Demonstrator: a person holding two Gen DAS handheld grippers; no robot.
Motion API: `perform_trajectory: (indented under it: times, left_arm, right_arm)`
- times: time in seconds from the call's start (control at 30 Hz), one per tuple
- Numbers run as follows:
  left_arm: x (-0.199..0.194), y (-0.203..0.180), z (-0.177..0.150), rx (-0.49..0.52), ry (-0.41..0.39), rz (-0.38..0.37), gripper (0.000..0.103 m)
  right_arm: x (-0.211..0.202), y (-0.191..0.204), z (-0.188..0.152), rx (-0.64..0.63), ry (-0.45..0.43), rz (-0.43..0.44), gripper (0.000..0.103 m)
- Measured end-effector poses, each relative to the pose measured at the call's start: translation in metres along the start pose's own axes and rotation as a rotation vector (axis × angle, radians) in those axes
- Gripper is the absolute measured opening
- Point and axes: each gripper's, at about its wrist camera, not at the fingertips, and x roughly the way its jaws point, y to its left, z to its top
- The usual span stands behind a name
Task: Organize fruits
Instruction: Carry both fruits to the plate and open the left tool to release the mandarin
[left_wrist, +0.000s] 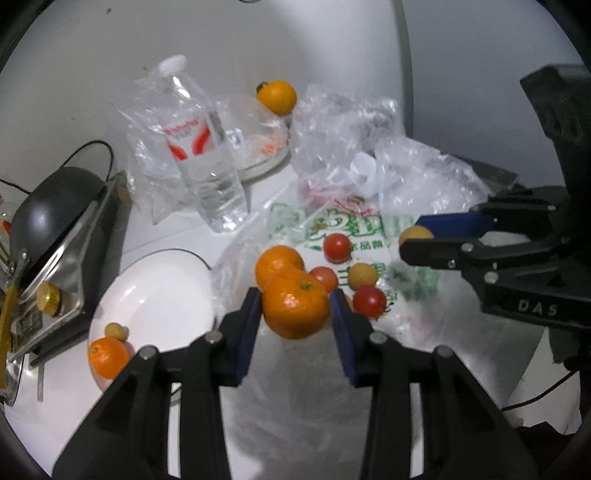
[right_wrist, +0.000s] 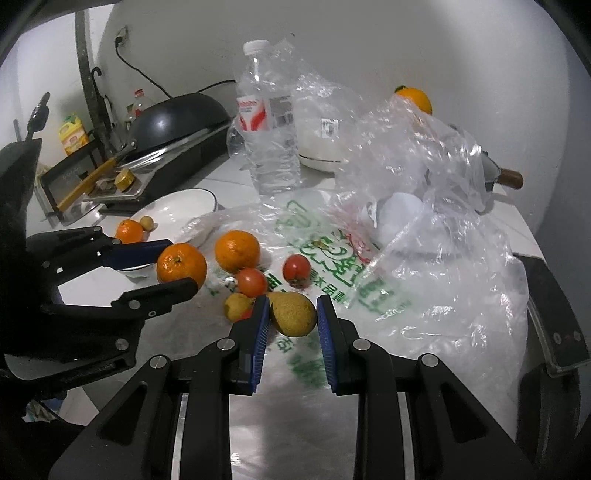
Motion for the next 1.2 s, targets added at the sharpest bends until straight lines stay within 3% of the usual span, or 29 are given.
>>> perform_trajectory:
  times: [0.2, 0.57, 1.2]
  left_arm:
    - [-0.024, 0.015, -0.005, -0.030, -0.043, 0.018, 0.039]
    - [-0.044, 0.056, -0.028, -0.104, -0.053, 0.073, 0.039]
    - [-0.040, 0.107, -0.054, -0.187, -0.035, 0.133, 0.039]
  right_arm:
    - [-0.007, 0.019, 0.006, -0.032, -0.013, -0.003, 0.028]
    - [-0.005, 0.052, 0.019, -0.085, -0.020, 0.001, 0.028]
    - [0.012, 0.091, 0.036, -0.148, -0.001, 0.017, 0.028]
